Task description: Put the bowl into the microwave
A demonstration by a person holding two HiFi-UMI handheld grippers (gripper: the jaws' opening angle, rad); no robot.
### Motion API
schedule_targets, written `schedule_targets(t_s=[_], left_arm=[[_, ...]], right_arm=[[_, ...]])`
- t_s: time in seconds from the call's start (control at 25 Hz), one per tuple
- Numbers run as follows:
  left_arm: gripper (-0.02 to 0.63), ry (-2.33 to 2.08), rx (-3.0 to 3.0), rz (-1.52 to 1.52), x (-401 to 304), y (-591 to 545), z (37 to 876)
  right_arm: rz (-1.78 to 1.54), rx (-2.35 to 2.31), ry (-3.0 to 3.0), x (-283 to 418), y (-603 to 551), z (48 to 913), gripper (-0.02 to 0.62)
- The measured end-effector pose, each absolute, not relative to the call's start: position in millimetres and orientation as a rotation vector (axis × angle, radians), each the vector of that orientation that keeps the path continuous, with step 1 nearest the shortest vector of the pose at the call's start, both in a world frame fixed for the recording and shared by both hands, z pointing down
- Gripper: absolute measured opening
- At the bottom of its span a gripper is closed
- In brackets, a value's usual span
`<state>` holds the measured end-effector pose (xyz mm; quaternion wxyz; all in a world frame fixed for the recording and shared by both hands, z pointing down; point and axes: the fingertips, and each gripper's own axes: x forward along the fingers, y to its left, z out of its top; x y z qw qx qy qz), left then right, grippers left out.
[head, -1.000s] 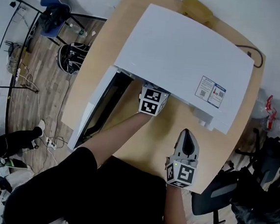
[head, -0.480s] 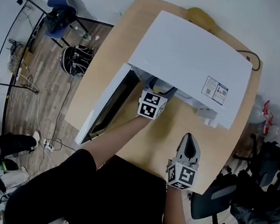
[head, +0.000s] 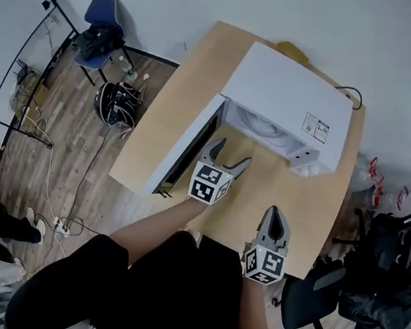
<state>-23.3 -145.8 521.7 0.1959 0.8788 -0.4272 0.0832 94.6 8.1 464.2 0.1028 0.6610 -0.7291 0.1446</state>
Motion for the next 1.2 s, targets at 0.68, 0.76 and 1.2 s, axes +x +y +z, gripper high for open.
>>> schedule_targets(t_s=[0.68, 0.76, 1.2], left_arm=[[0.367, -1.030, 2.370, 0.111, -78.3, 78.1, 430.2], [0.302, -1.052, 2.422, 0.128, -79.2, 93.3, 417.2], [0.018, -1.168, 2.614, 0.017, -59.4, 173.7, 344.6]], right_arm=[[0.324, 2.039, -2.083, 65.5, 143.1, 389.5, 0.055], [0.327, 2.041, -2.081, 65.4, 151.0, 384.6, 0.055], [0.156, 1.918, -2.226, 64.8, 206.2, 336.0, 0.055]])
